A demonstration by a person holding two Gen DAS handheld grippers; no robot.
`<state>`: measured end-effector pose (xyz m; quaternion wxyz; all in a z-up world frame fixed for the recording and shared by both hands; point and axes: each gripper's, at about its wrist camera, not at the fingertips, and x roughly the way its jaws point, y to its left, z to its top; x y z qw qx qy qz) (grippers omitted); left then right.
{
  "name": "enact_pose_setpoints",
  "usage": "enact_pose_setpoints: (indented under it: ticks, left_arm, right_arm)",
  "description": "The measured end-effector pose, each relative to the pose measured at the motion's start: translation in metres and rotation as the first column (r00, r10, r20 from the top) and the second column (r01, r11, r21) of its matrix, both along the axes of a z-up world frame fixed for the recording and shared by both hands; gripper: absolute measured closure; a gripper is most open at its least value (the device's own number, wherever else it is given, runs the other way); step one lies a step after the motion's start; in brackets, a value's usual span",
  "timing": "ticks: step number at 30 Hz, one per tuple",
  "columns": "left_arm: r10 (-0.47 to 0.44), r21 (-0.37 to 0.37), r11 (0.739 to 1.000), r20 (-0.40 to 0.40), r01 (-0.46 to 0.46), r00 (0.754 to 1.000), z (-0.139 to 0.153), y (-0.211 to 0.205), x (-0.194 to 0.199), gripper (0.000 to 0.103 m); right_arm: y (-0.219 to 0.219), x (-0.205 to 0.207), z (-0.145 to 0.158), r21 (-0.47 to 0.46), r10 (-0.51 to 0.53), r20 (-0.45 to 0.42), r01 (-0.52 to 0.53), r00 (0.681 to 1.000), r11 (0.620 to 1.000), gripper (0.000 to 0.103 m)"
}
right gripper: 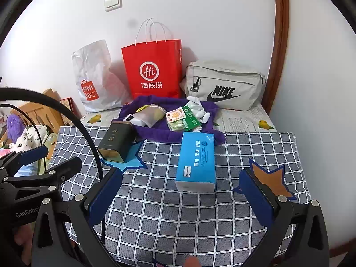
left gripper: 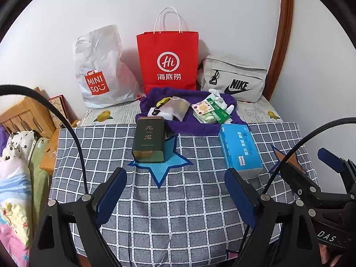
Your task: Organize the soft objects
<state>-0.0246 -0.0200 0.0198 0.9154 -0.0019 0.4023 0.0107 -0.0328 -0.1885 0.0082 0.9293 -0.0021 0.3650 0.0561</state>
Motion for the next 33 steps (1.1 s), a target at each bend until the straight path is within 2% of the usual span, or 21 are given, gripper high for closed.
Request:
enact_pose_setpoints:
  ticks: [33]
  left_arm:
    - [0.007, 0.017, 1.0, 0.0, -0.007, 1.0, 0.0011, -0.0031, -0.0037, 0.014]
  right_arm:
    - [-0.0004, -0.0039, 0.0036, -0.011, -0.005, 0.014, 0.005, 1.0, 1.0, 0.0]
